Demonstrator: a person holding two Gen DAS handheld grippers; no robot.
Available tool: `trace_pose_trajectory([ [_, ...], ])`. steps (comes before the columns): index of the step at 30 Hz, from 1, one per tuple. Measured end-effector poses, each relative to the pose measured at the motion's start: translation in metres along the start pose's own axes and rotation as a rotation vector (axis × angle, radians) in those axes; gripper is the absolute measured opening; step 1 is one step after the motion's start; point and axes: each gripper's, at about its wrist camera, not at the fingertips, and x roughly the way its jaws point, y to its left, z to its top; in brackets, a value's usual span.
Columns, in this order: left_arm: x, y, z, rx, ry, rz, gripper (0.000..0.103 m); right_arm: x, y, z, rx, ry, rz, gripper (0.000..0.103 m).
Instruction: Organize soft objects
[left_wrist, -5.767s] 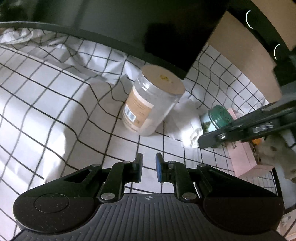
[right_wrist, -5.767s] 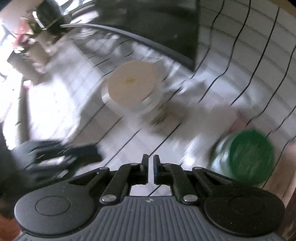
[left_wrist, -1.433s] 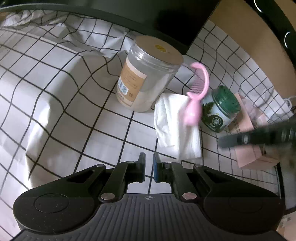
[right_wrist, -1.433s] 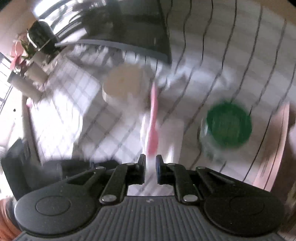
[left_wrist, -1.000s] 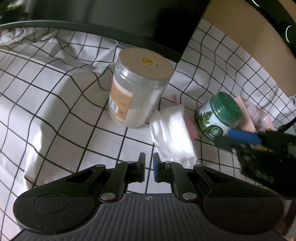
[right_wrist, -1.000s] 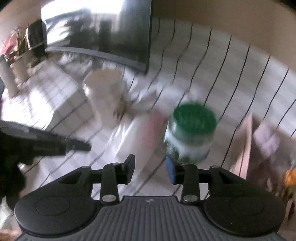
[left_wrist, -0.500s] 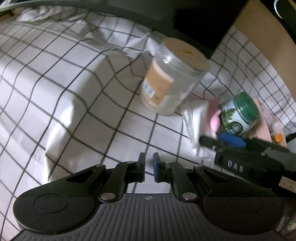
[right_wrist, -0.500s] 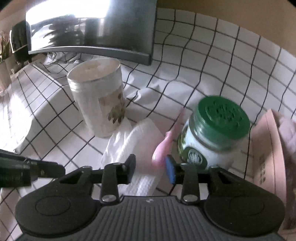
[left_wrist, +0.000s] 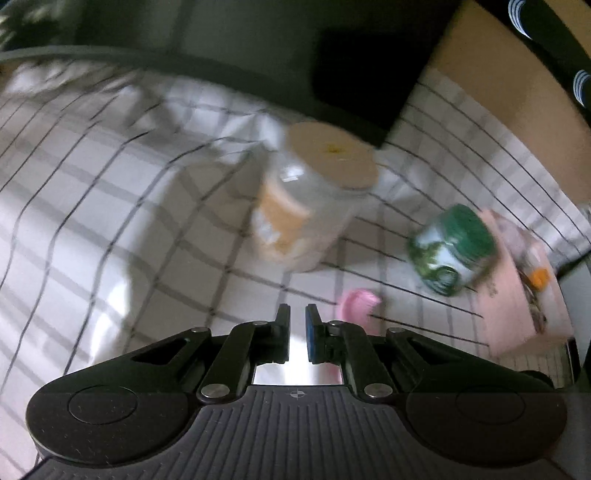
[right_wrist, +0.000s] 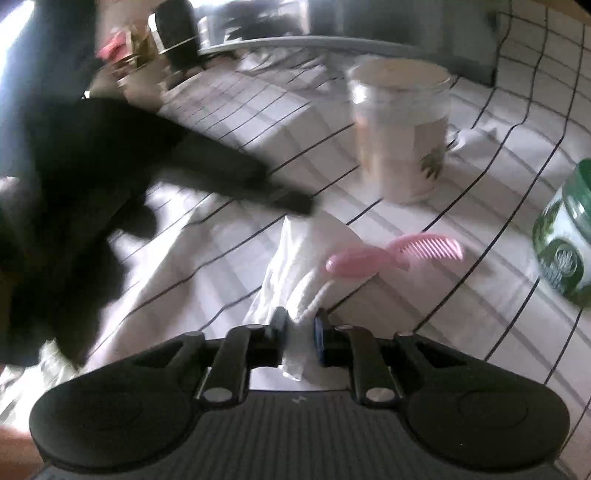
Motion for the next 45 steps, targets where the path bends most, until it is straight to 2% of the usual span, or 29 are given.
trace_pose_trajectory([
  [2,-0.002,-0.006,0.002,0.03,-0.006,-0.01,0.01,-0.011,0.001,-0.008,-0.019,-0.008,-0.025,0.032],
  [3,-0.003,-0.006,0.001,0.026,-0.008,0.004,0.01,-0.018,0.001,-0.012,-0.032,-0.016,-0.044,0.033],
  [6,-0.009,0.002,-0.004,-0.026,-0.007,0.059,0.01,-0.038,0.003,-0.024,-0.066,-0.052,-0.109,0.04],
  [8,-0.015,0.007,-0.013,-0.08,0.002,0.063,0.009,-0.048,0.004,-0.03,-0.064,-0.079,-0.144,0.051],
  [11,-0.019,0.001,-0.027,-0.118,0.029,0.034,0.009,-0.052,-0.006,-0.036,-0.015,-0.113,-0.227,0.057],
  [13,-0.015,-0.011,-0.031,-0.111,0.047,0.026,0.01,-0.048,-0.02,-0.037,0.053,-0.107,-0.306,0.058],
  [16,-0.002,-0.031,-0.037,-0.062,0.096,0.09,0.014,-0.039,-0.045,-0.037,0.174,-0.063,-0.374,0.058],
  [19,0.012,-0.042,-0.044,-0.025,0.156,0.12,0.017,-0.044,-0.052,-0.043,0.213,-0.064,-0.389,0.058],
  [20,0.012,-0.047,-0.045,0.002,0.141,0.135,0.018,-0.044,-0.052,-0.045,0.21,-0.06,-0.388,0.059],
  [22,0.013,-0.053,-0.045,0.029,0.147,0.126,0.035,-0.047,-0.049,-0.05,0.201,-0.058,-0.393,0.061],
  [25,0.017,-0.059,-0.045,0.027,0.149,0.106,0.051,-0.048,-0.044,-0.061,0.152,-0.057,-0.398,0.067],
  [28,0.022,-0.066,-0.043,0.021,0.143,0.109,0.058,-0.049,-0.039,-0.073,0.127,-0.071,-0.394,0.077],
  [32,0.023,-0.066,-0.042,-0.026,0.124,0.118,0.056,-0.053,-0.037,-0.08,0.101,-0.076,-0.374,0.084],
  [34,0.019,-0.063,-0.045,-0.026,0.104,0.131,0.048,-0.052,-0.037,-0.08,0.083,-0.069,-0.358,0.091],
  [36,0.013,-0.058,-0.049,-0.021,0.085,0.176,0.042,-0.05,-0.035,-0.081,0.061,-0.065,-0.34,0.099],
  [37,0.012,-0.055,-0.051,-0.014,0.084,0.218,0.042,-0.048,-0.034,-0.081,0.051,-0.064,-0.334,0.103],
  [39,0.009,-0.047,-0.052,-0.001,0.081,0.282,0.045,-0.047,-0.032,-0.082,0.05,-0.074,-0.34,0.103],
  [41,0.005,-0.038,-0.051,-0.011,0.079,0.317,0.048,-0.046,-0.032,-0.082,0.057,-0.079,-0.344,0.103],
  [45,0.001,-0.028,-0.049,-0.036,0.076,0.321,0.048,-0.046,-0.032,-0.083,0.054,-0.086,-0.343,0.103],
])
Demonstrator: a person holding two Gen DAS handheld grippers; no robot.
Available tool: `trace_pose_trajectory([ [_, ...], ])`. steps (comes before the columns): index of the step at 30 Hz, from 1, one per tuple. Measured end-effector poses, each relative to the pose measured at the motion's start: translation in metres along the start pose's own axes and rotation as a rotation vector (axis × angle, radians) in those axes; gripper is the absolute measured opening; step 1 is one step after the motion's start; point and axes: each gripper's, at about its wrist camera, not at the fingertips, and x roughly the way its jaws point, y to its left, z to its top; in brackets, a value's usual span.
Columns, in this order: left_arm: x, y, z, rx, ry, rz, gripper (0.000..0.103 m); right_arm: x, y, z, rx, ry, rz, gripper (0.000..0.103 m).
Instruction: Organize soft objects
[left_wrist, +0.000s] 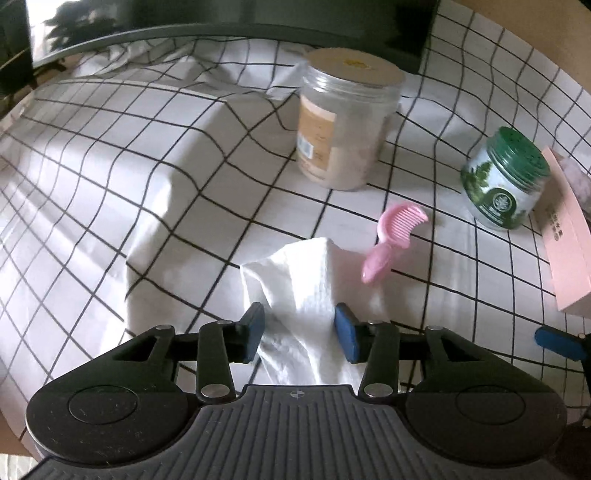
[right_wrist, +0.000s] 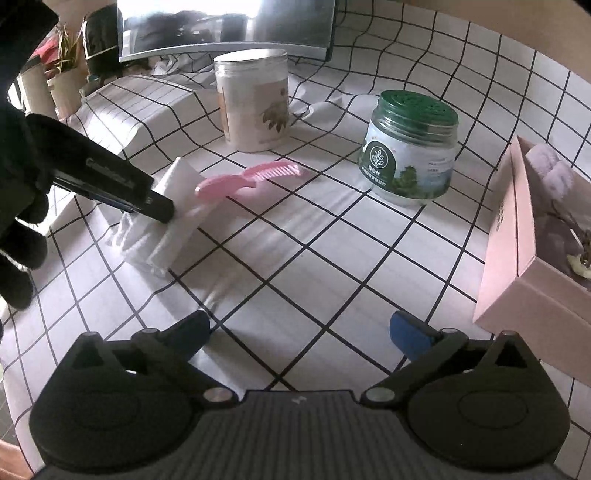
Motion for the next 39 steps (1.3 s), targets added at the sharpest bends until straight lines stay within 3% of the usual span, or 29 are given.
trace_pose_trajectory([
  [3,-0.002,0.012,0.0,-0.091,-0.011,-0.051,0.046,0.0,0.0,-0.002,-0.006,-0.019,0.004,0.103],
  [6,-0.002,0.024,-0.001,-0.216,-0.003,-0.18,0.046,0.001,0.0,-0.003,-0.02,-0.038,0.015,0.103],
  [8,-0.004,0.019,-0.001,-0.225,0.004,-0.216,0.046,0.002,0.0,-0.002,-0.028,-0.047,0.02,0.103],
  [12,-0.012,-0.011,-0.002,-0.107,-0.044,-0.179,0.046,0.003,0.001,-0.001,-0.03,-0.047,0.019,0.103],
  [18,0.0,-0.05,-0.012,0.21,-0.083,0.014,0.051,0.003,0.0,-0.001,-0.034,-0.045,0.019,0.103],
  [20,-0.003,-0.046,-0.018,0.267,-0.111,0.055,0.052,0.003,0.0,-0.001,-0.037,-0.038,0.022,0.103],
  [22,-0.005,-0.039,-0.021,0.307,-0.15,0.149,0.052,0.003,0.0,-0.001,-0.041,-0.037,0.025,0.103],
  [24,-0.006,-0.029,-0.02,0.291,-0.152,0.211,0.052,0.003,0.0,-0.001,-0.04,-0.038,0.024,0.103],
  [27,-0.004,0.0,-0.009,0.159,-0.128,0.193,0.052,0.003,0.001,-0.001,-0.039,-0.037,0.023,0.103],
  [30,-0.004,0.018,0.0,0.119,-0.152,0.19,0.05,0.003,0.001,-0.001,-0.04,-0.036,0.023,0.103],
  [36,-0.002,0.029,0.028,0.244,-0.234,0.039,0.05,0.003,0.002,0.0,-0.025,-0.017,0.013,0.103],
  [39,0.013,0.027,0.043,0.348,-0.209,0.006,0.05,0.002,0.004,-0.002,-0.009,-0.019,0.0,0.103],
])
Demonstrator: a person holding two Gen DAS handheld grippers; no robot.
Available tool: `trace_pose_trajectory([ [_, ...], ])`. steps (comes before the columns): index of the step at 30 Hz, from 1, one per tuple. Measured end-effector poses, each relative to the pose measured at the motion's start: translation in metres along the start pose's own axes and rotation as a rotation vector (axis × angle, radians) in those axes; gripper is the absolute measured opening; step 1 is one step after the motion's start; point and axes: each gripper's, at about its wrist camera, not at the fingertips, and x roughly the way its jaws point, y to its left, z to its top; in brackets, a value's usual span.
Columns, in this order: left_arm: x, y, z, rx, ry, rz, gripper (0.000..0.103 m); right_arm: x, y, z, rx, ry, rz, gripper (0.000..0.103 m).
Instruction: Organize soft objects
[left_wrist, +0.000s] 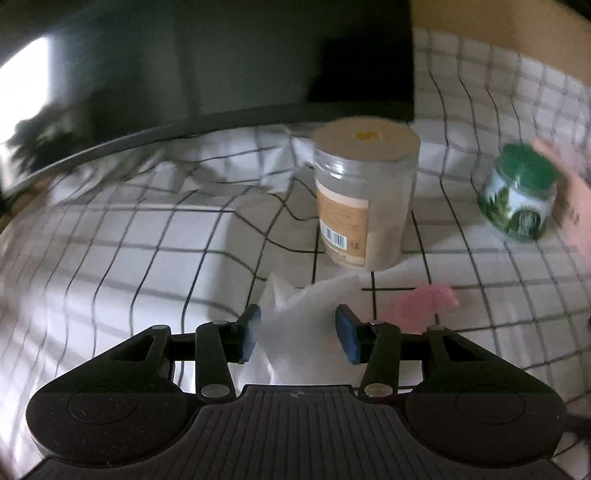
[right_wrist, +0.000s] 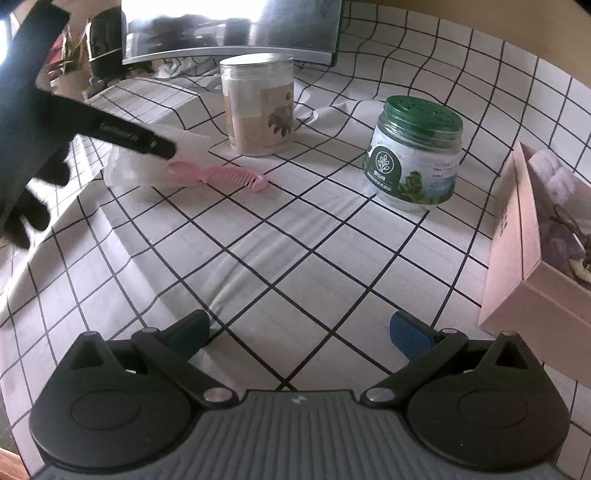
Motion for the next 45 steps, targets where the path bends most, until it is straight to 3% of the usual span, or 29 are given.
trace_pose_trajectory([
  [4,0.021,0.009,0.005,0.107,0.061,-0.06,0.052,-0.001,0.003,-0.002,0.039,0.007,-0.032,0.103],
  [6,0.025,0.019,0.005,0.078,0.08,-0.126,0.048,-0.001,0.004,0.002,0.06,0.031,-0.036,0.102],
  [8,0.029,0.03,0.004,0.006,0.126,-0.216,0.046,-0.001,0.005,0.01,0.071,0.038,-0.015,0.091],
  [10,0.027,0.038,0.002,-0.03,0.144,-0.258,0.045,-0.002,0.007,0.02,0.101,0.022,-0.005,0.091],
  [14,0.016,0.036,-0.011,-0.005,0.144,-0.287,0.044,-0.001,0.014,0.054,0.136,-0.067,-0.004,0.091],
  [16,0.008,0.037,-0.019,0.014,0.134,-0.28,0.02,0.007,0.019,0.073,0.123,-0.077,0.01,0.091],
  [21,-0.001,0.058,-0.037,-0.143,0.141,-0.327,0.014,0.037,0.035,0.109,0.17,-0.068,-0.011,0.087],
  [24,-0.005,0.057,-0.041,-0.15,0.142,-0.333,0.014,0.059,0.052,0.123,0.12,-0.08,-0.063,0.084],
  [26,-0.008,0.057,-0.044,-0.152,0.149,-0.347,0.014,0.076,0.057,0.128,0.105,-0.037,-0.062,0.076],
  [31,-0.011,0.062,-0.052,-0.21,0.142,-0.374,0.014,0.072,0.056,0.107,0.043,0.041,-0.091,0.073],
  [35,-0.007,0.063,-0.052,-0.273,0.136,-0.379,0.013,0.044,0.048,0.071,-0.103,0.011,-0.344,0.073],
  [36,-0.007,0.061,-0.051,-0.28,0.135,-0.383,0.013,0.036,0.043,0.065,-0.105,-0.001,-0.361,0.073],
  [42,-0.003,0.043,-0.044,-0.275,0.123,-0.375,0.013,0.007,0.009,0.049,0.258,0.05,-0.211,0.073],
  [45,-0.003,0.042,-0.043,-0.266,0.129,-0.368,0.013,0.005,0.023,0.042,0.256,0.004,-0.157,0.073],
])
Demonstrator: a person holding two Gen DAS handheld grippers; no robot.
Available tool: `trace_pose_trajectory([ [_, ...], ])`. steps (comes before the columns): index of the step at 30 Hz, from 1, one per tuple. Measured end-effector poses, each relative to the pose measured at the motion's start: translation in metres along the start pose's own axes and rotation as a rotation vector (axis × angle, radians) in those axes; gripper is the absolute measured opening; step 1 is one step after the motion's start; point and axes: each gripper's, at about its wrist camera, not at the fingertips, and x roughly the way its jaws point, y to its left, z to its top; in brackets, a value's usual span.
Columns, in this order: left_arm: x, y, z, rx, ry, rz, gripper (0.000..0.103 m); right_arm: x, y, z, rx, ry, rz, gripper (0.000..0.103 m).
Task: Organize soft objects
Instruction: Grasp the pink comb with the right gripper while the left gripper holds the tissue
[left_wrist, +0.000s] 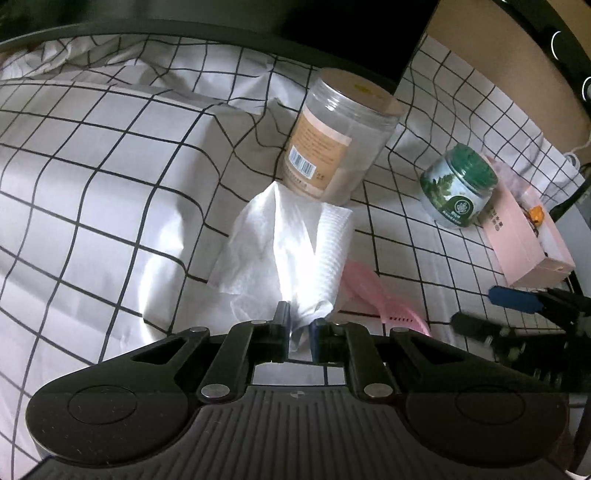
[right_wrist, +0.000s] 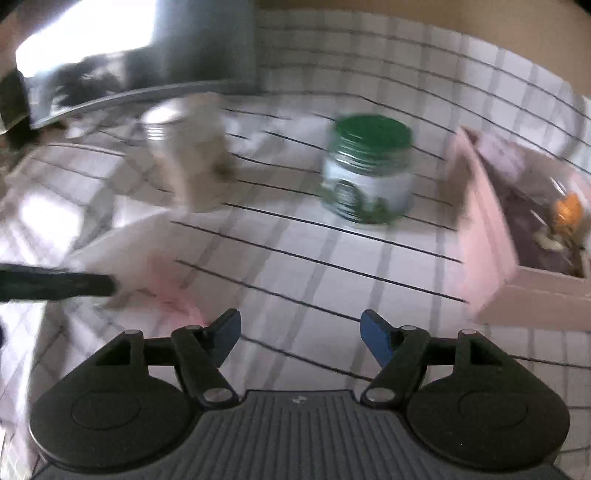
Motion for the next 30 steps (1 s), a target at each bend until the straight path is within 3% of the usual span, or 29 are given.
trace_pose_trajectory([
  [4,0.002,0.006,0.004,-0.048,0.005,-0.008,0.013,0.006,0.027,0.0,-0.147,-0.021,0.12,0.07],
  [7,0.002,0.005,0.006,-0.062,0.01,-0.003,0.013,0.02,0.045,0.009,-0.227,-0.036,0.201,0.054],
  [8,0.002,0.003,0.007,-0.052,0.015,0.004,0.013,0.028,0.05,0.012,-0.256,-0.028,0.217,0.052],
  [12,0.004,-0.001,0.012,-0.1,0.04,0.041,0.013,0.044,0.061,0.017,-0.311,-0.003,0.208,0.033],
  [18,0.006,-0.004,0.013,-0.019,0.046,0.037,0.013,0.035,0.061,0.011,-0.333,0.029,0.19,0.033],
  [26,0.01,-0.024,0.012,0.063,0.02,0.116,0.013,0.015,0.047,-0.003,-0.306,0.047,0.162,0.032],
  [30,0.012,-0.023,0.015,0.021,0.007,0.112,0.012,0.012,0.043,-0.004,-0.312,0.056,0.141,0.032],
])
